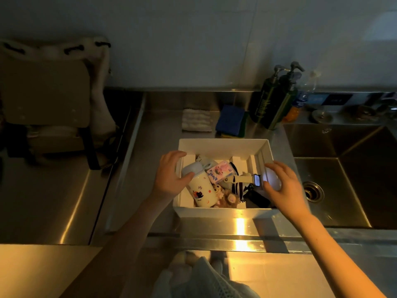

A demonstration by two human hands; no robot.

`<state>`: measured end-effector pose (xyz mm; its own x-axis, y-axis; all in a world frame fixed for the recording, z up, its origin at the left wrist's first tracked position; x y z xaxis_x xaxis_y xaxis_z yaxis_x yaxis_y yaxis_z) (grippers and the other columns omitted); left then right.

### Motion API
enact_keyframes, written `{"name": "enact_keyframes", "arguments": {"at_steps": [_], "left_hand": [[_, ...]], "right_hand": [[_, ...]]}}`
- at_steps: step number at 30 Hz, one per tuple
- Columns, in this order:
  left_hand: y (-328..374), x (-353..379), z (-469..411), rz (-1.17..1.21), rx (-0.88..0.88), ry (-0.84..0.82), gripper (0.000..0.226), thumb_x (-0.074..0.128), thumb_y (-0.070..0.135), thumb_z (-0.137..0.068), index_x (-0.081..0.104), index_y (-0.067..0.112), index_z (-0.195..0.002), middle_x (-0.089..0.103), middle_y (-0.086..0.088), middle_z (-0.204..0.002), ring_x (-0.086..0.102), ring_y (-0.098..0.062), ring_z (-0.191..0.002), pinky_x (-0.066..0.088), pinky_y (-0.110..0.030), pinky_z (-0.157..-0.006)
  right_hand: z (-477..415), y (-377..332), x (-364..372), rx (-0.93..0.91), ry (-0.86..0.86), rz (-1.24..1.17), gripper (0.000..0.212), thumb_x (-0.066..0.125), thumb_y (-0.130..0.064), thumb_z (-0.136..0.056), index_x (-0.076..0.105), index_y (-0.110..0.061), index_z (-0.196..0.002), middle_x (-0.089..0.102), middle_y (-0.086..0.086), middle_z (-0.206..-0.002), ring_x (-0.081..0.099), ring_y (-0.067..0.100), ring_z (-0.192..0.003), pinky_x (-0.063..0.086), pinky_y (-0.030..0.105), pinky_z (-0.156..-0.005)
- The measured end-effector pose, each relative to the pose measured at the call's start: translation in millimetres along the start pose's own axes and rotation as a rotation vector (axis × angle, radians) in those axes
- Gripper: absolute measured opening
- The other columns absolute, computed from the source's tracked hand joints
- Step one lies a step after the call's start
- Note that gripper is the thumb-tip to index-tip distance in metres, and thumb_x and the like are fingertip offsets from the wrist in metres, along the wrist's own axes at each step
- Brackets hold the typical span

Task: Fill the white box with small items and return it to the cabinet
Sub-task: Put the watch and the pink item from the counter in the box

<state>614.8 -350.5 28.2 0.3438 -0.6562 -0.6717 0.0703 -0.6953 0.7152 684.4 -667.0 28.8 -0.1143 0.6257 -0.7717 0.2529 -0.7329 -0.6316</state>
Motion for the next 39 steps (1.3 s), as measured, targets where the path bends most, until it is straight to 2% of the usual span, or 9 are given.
{"name": "enact_keyframes", "arguments": {"at_steps": [5,10,17,23,26,30,32,34,39], "left_hand": [[-22.6,1.1,19.6,0.103,-0.191,-0.027,0.071,0.082,0.027,-0.072,0.048,0.019,-0.133,0.042,0.003,-0.132,0.039,-0.007,-0.119,0.038,-0.026,-0.094],[-24.7,4.5,29.7,0.527,-0.363,-0.197,0.075,0.077,0.017,-0.079,0.036,0.031,-0.141,0.054,0.007,-0.132,0.057,-0.014,-0.116,0.056,-0.035,-0.084],[-26.3,10.0,22.4,0.415,-0.366,-0.259,0.071,0.061,-0.003,-0.086,0.036,0.037,-0.138,0.043,-0.004,-0.144,0.044,-0.026,-0.130,0.045,-0.049,-0.100],[-24.3,12.5,20.3,0.372,-0.391,-0.195,0.070,0.052,-0.015,-0.082,0.046,0.034,-0.132,0.050,-0.008,-0.139,0.047,-0.027,-0.127,0.048,-0.049,-0.098],[-21.1,7.8,23.1,0.401,-0.400,-0.158,0.069,0.052,-0.017,-0.081,0.048,0.024,-0.135,0.054,-0.009,-0.135,0.050,-0.027,-0.126,0.050,-0.049,-0.095],[-6.0,-14.2,17.3,0.438,-0.388,-0.072,0.073,0.057,-0.016,-0.079,0.049,0.029,-0.136,0.060,-0.007,-0.128,0.057,-0.021,-0.116,0.056,-0.042,-0.086],[8.1,-32.3,10.3,0.438,-0.376,-0.034,0.078,0.059,-0.014,-0.078,0.050,0.045,-0.127,0.059,0.000,-0.126,0.058,-0.014,-0.113,0.057,-0.027,-0.075],[23.6,-54.1,4.1,0.417,-0.338,0.021,0.081,0.060,-0.014,-0.077,0.050,0.055,-0.118,0.059,0.006,-0.124,0.058,-0.007,-0.109,0.053,-0.014,-0.064],[51.3,-108.7,4.6,0.378,-0.302,0.196,0.081,0.060,-0.016,-0.076,0.052,0.046,-0.127,0.057,0.012,-0.120,0.055,0.000,-0.100,0.048,-0.007,-0.060]], "right_hand": [[6.9,3.1,8.3,0.110,-0.101,-0.130,0.057,0.065,-0.018,-0.086,0.045,-0.020,-0.139,0.045,0.010,-0.139,0.047,0.030,-0.122,0.040,0.038,-0.098],[8.1,6.9,14.4,0.254,-0.169,-0.324,0.060,0.058,-0.014,-0.091,0.035,-0.033,-0.144,0.043,0.007,-0.145,0.050,0.031,-0.121,0.045,0.041,-0.097],[-2.7,10.2,17.3,0.304,-0.190,-0.273,0.058,0.053,-0.007,-0.093,0.037,-0.033,-0.142,0.052,0.010,-0.132,0.063,0.029,-0.078,0.054,0.034,-0.060],[-4.1,12.2,15.6,0.321,-0.145,-0.299,0.081,0.045,0.016,-0.082,0.041,-0.041,-0.139,0.038,0.006,-0.149,0.053,0.033,-0.114,0.050,0.018,-0.062],[-6.0,5.0,7.1,0.293,-0.158,-0.316,0.088,0.042,0.019,-0.078,0.040,-0.048,-0.135,0.036,0.004,-0.151,0.058,0.033,-0.104,0.046,0.013,-0.048],[-14.5,-19.1,-19.8,0.229,-0.139,-0.325,0.091,0.044,0.019,-0.076,0.040,-0.046,-0.139,0.037,0.004,-0.150,0.063,0.022,-0.082,0.058,0.037,-0.057],[-21.4,-35.1,-36.9,0.176,-0.134,-0.326,0.093,0.044,0.020,-0.074,0.040,-0.047,-0.138,0.037,0.004,-0.150,0.061,0.036,-0.086,0.055,0.055,-0.065],[-29.2,-51.7,-52.0,0.104,-0.125,-0.353,0.094,0.045,0.020,-0.074,0.039,-0.048,-0.139,0.035,0.003,-0.151,0.059,0.048,-0.090,0.053,0.059,-0.063],[-51.3,-96.0,-71.9,-0.070,-0.088,-0.373,0.093,0.047,0.019,-0.075,0.038,-0.048,-0.139,0.031,-0.001,-0.153,0.057,0.015,-0.073,0.049,0.015,-0.049]]}}
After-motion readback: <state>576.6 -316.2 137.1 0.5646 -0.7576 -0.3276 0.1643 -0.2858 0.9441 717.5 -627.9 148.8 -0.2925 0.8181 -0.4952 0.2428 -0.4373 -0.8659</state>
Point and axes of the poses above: each hand's wrist, its own z-axis away from the middle knuckle, its own x-axis out of the palm, y = z × x, the point moved 2 cm from there along -z, towards the middle knuckle
